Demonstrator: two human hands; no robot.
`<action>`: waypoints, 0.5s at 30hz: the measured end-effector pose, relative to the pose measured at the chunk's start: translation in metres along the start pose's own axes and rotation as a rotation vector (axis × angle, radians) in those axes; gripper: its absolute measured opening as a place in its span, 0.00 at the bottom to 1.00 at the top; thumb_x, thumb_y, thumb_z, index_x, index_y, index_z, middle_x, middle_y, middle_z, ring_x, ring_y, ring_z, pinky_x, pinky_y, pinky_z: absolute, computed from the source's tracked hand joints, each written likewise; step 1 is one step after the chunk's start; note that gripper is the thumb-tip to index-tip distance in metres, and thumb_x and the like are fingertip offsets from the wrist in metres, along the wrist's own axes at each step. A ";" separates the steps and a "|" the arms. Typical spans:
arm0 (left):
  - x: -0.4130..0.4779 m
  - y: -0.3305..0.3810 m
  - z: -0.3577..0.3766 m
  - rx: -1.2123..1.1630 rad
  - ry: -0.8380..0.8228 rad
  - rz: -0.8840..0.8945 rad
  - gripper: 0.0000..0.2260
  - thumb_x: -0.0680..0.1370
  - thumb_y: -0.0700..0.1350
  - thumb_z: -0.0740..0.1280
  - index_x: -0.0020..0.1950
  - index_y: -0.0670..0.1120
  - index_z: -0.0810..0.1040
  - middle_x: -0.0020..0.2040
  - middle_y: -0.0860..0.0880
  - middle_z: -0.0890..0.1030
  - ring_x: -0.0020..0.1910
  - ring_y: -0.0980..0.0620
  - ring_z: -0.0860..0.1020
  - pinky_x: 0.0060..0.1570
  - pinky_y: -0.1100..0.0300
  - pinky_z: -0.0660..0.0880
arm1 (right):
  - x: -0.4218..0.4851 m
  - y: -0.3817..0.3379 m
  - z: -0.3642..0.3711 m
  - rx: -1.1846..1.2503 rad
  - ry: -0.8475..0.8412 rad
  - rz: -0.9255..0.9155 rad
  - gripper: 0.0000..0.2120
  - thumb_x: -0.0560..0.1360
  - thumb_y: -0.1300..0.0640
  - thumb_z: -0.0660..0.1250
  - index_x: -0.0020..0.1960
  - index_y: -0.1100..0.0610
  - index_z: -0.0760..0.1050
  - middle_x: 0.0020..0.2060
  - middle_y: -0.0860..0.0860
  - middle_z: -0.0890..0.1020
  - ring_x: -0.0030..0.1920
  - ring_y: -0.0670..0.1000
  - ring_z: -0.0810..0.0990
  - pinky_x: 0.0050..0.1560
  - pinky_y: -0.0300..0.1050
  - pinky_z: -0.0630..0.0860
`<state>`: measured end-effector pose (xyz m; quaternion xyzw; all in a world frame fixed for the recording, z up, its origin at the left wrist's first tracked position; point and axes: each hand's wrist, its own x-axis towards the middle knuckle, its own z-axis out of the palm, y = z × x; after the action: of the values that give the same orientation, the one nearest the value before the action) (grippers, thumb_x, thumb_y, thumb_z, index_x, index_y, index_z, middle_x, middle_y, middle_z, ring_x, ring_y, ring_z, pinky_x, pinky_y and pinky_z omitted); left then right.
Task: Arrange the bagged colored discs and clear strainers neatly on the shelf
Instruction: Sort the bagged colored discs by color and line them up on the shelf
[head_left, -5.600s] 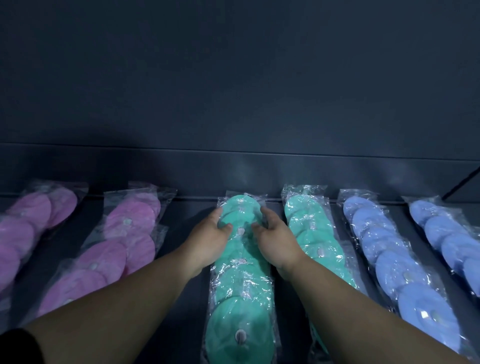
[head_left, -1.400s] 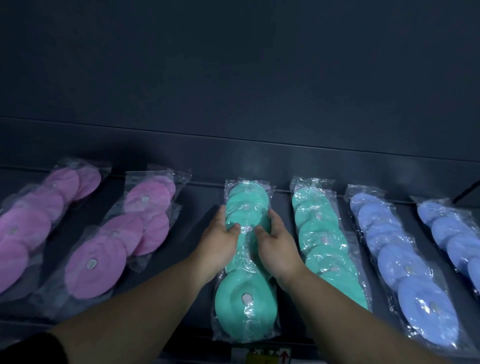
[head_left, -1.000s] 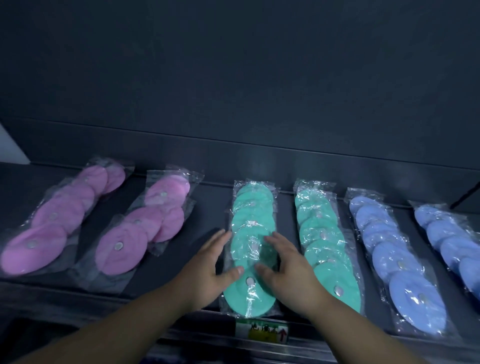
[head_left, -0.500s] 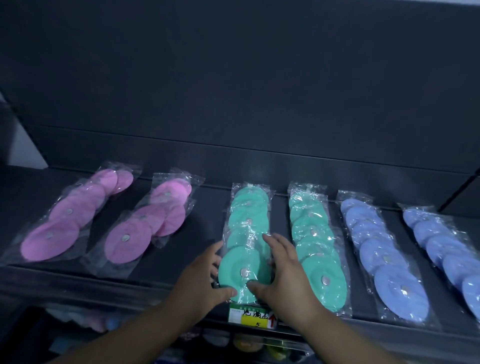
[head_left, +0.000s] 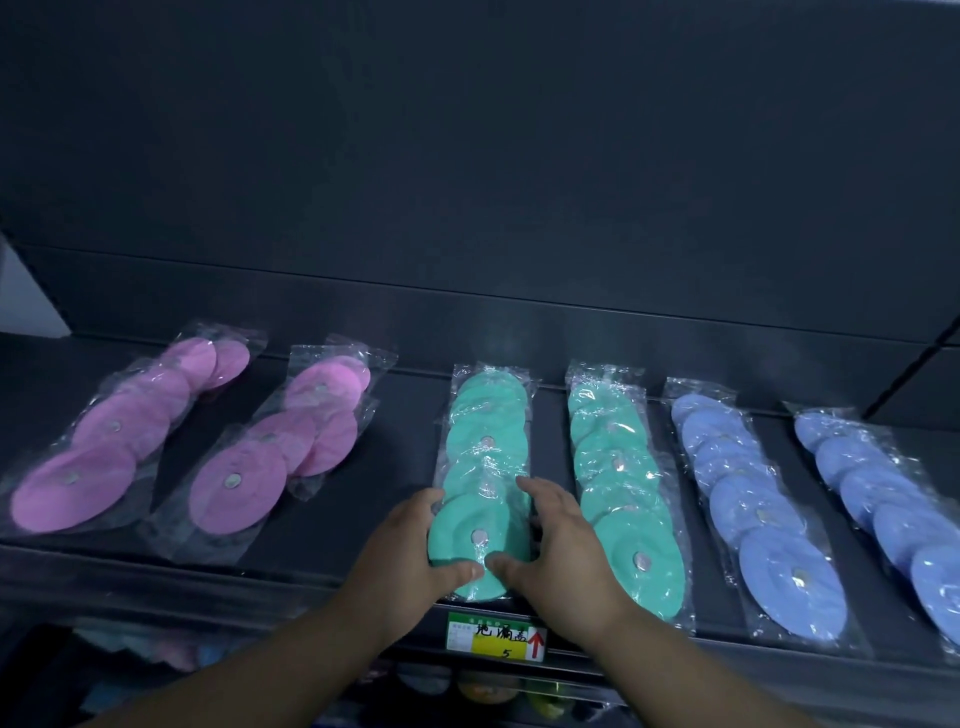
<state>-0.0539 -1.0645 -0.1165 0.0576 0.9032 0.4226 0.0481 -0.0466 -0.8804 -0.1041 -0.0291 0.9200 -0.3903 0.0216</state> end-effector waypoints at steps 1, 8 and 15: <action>0.004 0.001 -0.001 0.003 -0.001 0.002 0.35 0.65 0.54 0.78 0.68 0.53 0.67 0.56 0.55 0.76 0.49 0.56 0.77 0.50 0.63 0.76 | 0.001 -0.001 0.001 0.008 0.014 -0.001 0.39 0.68 0.53 0.76 0.74 0.50 0.61 0.70 0.46 0.65 0.65 0.47 0.71 0.68 0.45 0.69; 0.024 0.006 -0.005 0.047 -0.007 -0.008 0.35 0.66 0.52 0.78 0.69 0.50 0.67 0.57 0.55 0.75 0.53 0.56 0.76 0.54 0.62 0.74 | 0.012 -0.003 0.005 -0.015 0.075 -0.001 0.34 0.71 0.54 0.74 0.72 0.50 0.64 0.68 0.47 0.68 0.64 0.46 0.72 0.67 0.38 0.67; 0.011 0.001 -0.007 0.230 0.081 0.010 0.33 0.65 0.65 0.72 0.65 0.55 0.68 0.55 0.56 0.74 0.55 0.55 0.72 0.55 0.57 0.72 | 0.003 0.000 0.006 -0.015 0.062 -0.007 0.35 0.69 0.50 0.75 0.72 0.47 0.63 0.67 0.45 0.68 0.63 0.45 0.71 0.67 0.39 0.68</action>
<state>-0.0660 -1.0678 -0.1118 0.0501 0.9466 0.3185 0.0027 -0.0492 -0.8845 -0.1082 -0.0203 0.9230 -0.3842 -0.0087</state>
